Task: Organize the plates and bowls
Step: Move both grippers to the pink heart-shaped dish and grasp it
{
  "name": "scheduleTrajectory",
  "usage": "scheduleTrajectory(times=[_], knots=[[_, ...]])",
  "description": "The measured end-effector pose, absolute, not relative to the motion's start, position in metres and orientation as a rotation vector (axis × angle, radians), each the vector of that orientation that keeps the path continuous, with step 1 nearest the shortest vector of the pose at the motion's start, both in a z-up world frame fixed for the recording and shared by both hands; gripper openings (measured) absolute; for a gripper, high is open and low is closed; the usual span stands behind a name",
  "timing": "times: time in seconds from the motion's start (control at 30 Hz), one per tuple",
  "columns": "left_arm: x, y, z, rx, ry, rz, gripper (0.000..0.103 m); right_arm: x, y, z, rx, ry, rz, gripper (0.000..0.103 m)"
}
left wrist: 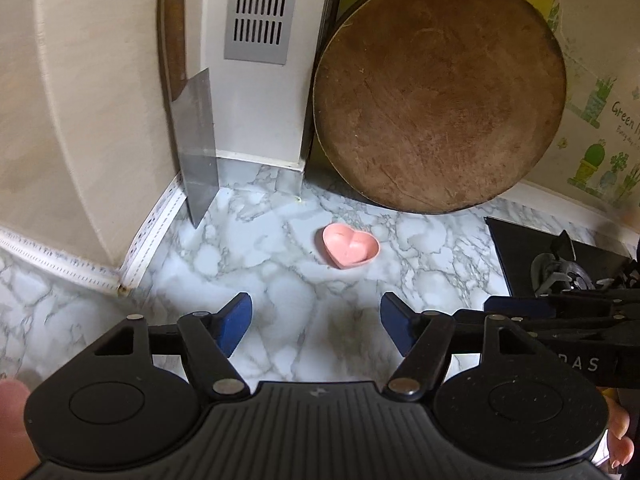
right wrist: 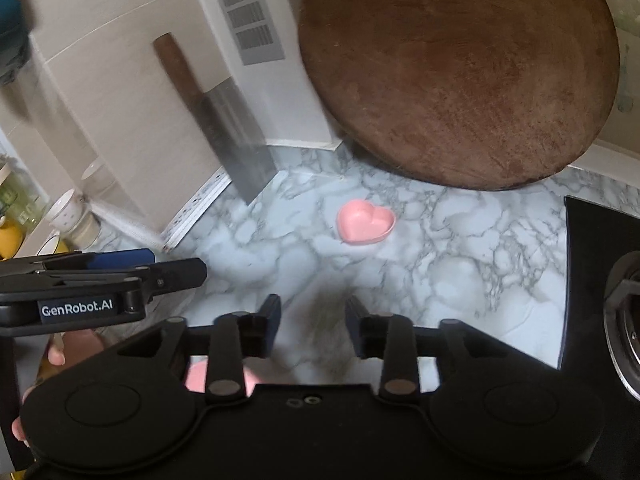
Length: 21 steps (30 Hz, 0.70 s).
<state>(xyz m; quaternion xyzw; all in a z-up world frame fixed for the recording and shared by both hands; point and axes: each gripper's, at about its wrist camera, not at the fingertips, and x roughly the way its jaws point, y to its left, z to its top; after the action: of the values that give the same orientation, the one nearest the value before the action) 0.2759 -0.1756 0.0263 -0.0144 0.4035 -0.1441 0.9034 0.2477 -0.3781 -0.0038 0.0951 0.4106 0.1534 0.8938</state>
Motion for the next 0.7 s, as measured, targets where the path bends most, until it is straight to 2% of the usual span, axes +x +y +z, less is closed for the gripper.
scheduleTrajectory(times=[0.03, 0.1, 0.2, 0.37, 0.7], knots=[[0.282, -0.178, 0.025, -0.028, 0.837, -0.299, 0.070, 0.252, -0.380, -0.005, 0.194, 0.854, 0.312, 0.051], [0.293, -0.181, 0.022, -0.033, 0.848, -0.295, 0.072, 0.262, -0.384, -0.007, 0.183, 0.851, 0.300, 0.070], [0.314, -0.185, 0.015, -0.052, 0.874, -0.297, 0.078, 0.276, -0.387, -0.010, 0.156, 0.831, 0.286, 0.091], [0.350, -0.190, -0.003, -0.052, 0.906, -0.270, 0.078, 0.308, -0.392, -0.020, 0.154, 0.840, 0.280, 0.096], [0.409, -0.202, -0.037, -0.046, 0.952, -0.248, 0.078, 0.381, -0.415, -0.064, 0.293, 0.965, 0.232, 0.094]])
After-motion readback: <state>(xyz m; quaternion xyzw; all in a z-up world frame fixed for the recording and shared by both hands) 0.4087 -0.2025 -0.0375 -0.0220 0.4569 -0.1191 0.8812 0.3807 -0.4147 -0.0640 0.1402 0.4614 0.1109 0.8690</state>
